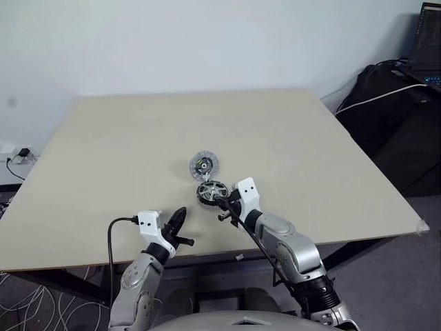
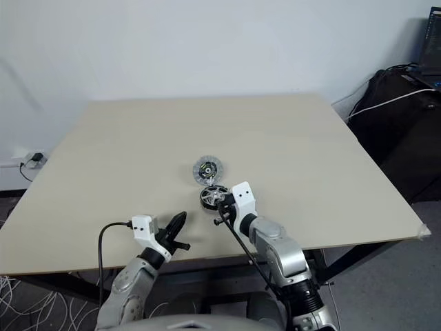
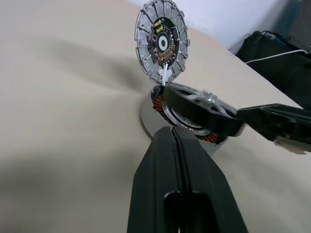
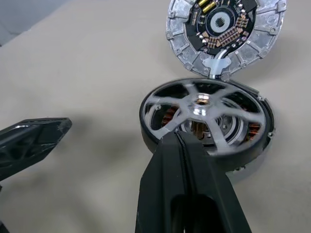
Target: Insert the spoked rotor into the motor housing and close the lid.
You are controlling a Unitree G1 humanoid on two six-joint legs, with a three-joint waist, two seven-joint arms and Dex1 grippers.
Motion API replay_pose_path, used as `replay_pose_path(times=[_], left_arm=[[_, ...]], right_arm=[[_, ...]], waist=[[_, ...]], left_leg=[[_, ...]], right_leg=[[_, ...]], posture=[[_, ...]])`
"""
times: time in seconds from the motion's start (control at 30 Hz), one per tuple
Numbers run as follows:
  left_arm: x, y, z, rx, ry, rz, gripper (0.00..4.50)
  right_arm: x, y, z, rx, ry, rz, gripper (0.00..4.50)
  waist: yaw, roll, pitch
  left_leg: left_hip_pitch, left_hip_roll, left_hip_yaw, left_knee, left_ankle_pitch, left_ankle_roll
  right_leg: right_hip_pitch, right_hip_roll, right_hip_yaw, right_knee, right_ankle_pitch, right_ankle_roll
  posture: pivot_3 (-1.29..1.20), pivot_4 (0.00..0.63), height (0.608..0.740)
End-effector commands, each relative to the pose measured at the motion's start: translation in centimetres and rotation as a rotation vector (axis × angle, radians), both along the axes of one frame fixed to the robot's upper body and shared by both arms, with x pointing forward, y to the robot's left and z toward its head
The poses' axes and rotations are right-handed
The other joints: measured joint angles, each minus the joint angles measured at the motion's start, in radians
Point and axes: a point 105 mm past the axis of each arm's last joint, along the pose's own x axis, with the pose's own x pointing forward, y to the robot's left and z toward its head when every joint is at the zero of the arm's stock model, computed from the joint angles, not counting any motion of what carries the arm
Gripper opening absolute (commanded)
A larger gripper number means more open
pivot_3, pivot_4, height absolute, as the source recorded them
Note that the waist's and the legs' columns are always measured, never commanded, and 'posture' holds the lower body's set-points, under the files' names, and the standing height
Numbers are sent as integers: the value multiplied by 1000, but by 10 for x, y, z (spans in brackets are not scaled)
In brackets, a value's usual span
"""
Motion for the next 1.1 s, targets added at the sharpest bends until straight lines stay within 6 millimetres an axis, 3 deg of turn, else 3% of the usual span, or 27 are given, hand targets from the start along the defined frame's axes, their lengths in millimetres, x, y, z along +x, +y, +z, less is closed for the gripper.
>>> replay_pose_path(times=[0.03,0.37,0.97,1.1], left_arm=[[4,-2,8,-21,-32,-8,41],[5,-3,7,-37,-22,-7,41],[5,-5,6,-47,-18,-6,41],[4,-6,5,-49,-13,-10,41]], right_arm=[[7,2,7,-6,-29,2,0],[8,8,12,1,-59,18,0],[29,8,13,-91,-81,-31,0],[27,8,25,-37,-141,-16,0]], waist=[[0,0,0],[0,0,0],[-1,0,0],[-1,0,0]], left_leg=[[0,0,0,0,0,0],[0,0,0,0,0,1],[0,0,0,0,2,3],[0,0,0,0,2,3]], right_leg=[[0,0,0,0,0,0],[0,0,0,0,0,0],[0,1,0,0,4,-5],[0,1,0,0,4,-5]], posture=[[0,0,740],[0,0,740],[0,0,740],[0,0,740]])
